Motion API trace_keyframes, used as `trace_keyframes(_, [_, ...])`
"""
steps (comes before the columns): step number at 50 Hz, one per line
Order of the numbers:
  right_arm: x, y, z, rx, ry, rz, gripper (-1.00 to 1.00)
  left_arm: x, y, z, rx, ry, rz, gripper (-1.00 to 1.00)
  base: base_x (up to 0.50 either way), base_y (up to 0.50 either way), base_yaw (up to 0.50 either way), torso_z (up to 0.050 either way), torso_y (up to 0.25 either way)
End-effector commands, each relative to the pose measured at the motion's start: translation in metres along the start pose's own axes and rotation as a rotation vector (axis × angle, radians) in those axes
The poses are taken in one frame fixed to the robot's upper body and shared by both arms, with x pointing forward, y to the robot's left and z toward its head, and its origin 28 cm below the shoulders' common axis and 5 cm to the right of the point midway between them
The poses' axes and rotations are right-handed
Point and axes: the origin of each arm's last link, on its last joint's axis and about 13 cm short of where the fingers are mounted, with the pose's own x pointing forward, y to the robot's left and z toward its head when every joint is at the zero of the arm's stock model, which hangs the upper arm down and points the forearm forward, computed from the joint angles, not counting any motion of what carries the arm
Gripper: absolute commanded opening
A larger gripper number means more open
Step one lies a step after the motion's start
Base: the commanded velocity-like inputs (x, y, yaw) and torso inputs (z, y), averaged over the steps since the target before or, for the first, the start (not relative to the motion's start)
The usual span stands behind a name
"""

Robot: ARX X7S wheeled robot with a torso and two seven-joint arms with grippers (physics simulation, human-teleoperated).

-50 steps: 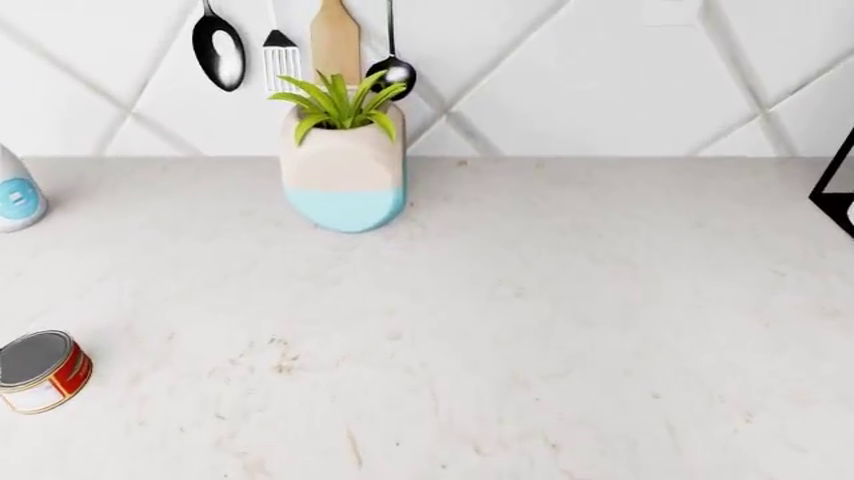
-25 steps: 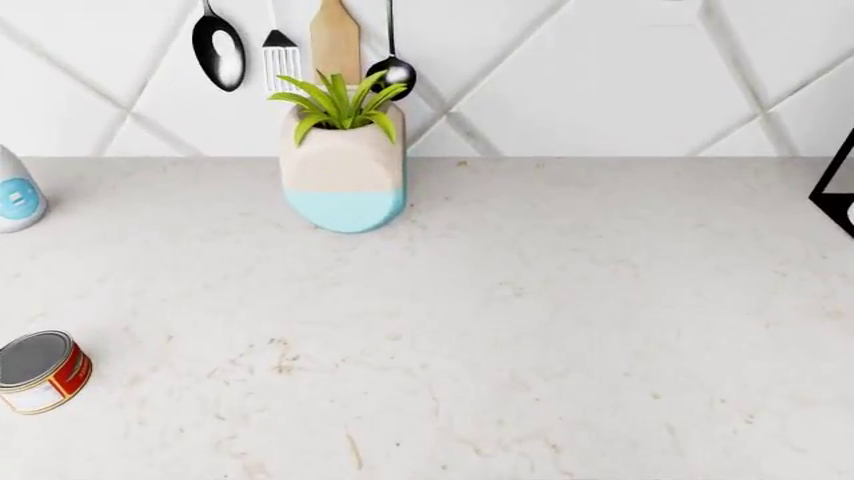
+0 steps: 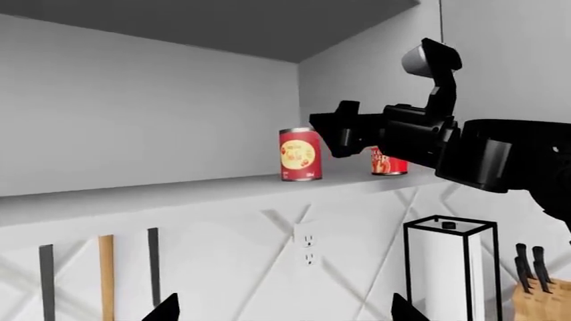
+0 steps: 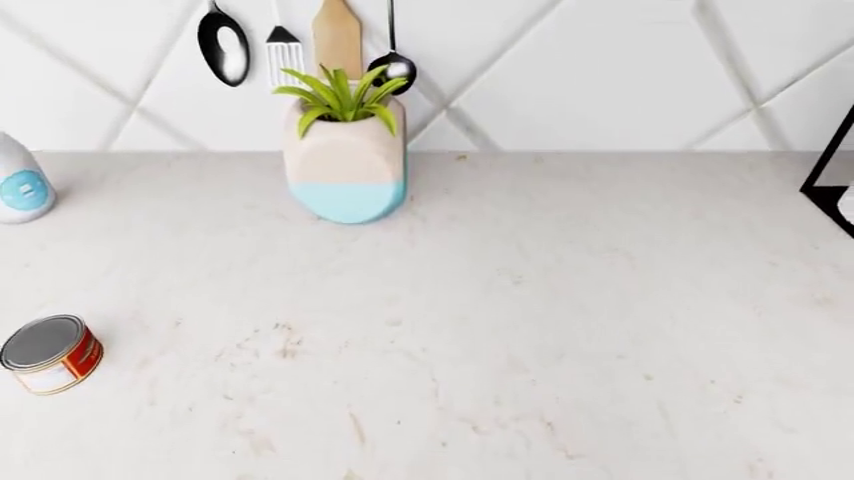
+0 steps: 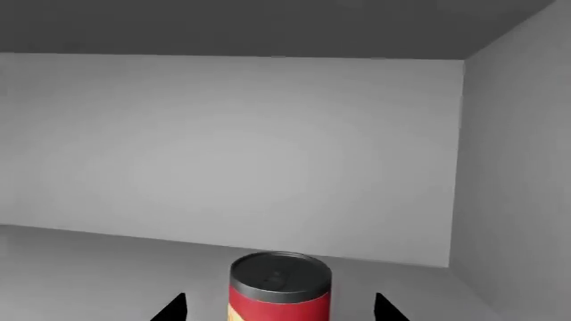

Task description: Pick the cans from the counter and place them in their designated side in the cabinet.

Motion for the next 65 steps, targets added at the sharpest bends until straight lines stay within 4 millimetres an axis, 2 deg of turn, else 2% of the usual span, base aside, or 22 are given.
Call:
trace_keyframes(1, [-0.0004,0.0000,0.0009,0.000,-0.003,0.000,1.00,0.0003,0.0000,0.0005,0.001,-0.001,-0.001,1.00,-0.32,0.00,0.00,0.000,0.000])
trace_keyframes(24, [-0.0004,0.0000,0.0009,0.000,-0.003,0.000,1.00,-0.0035,0.0007,-0.0002,-0.002,-0.010,0.004,1.00,-0.30,0.01,0.00,0.000,0.000])
trace_keyframes(46, [-0.0004,0.0000,0.0009,0.000,-0.003,0.000,1.00,-0.0020,0.0017,-0.0029,-0.007,-0.006,0.004,1.00,-0.25,0.37,0.00,0.000,0.000])
trace_keyframes(65, [-0.0004,0.0000,0.0009,0.000,-0.003,0.000,1.00,-0.0001,-0.0004,-0.0005,-0.001,-0.005,-0.004,1.00,-0.41,0.34,0.00,0.000,0.000])
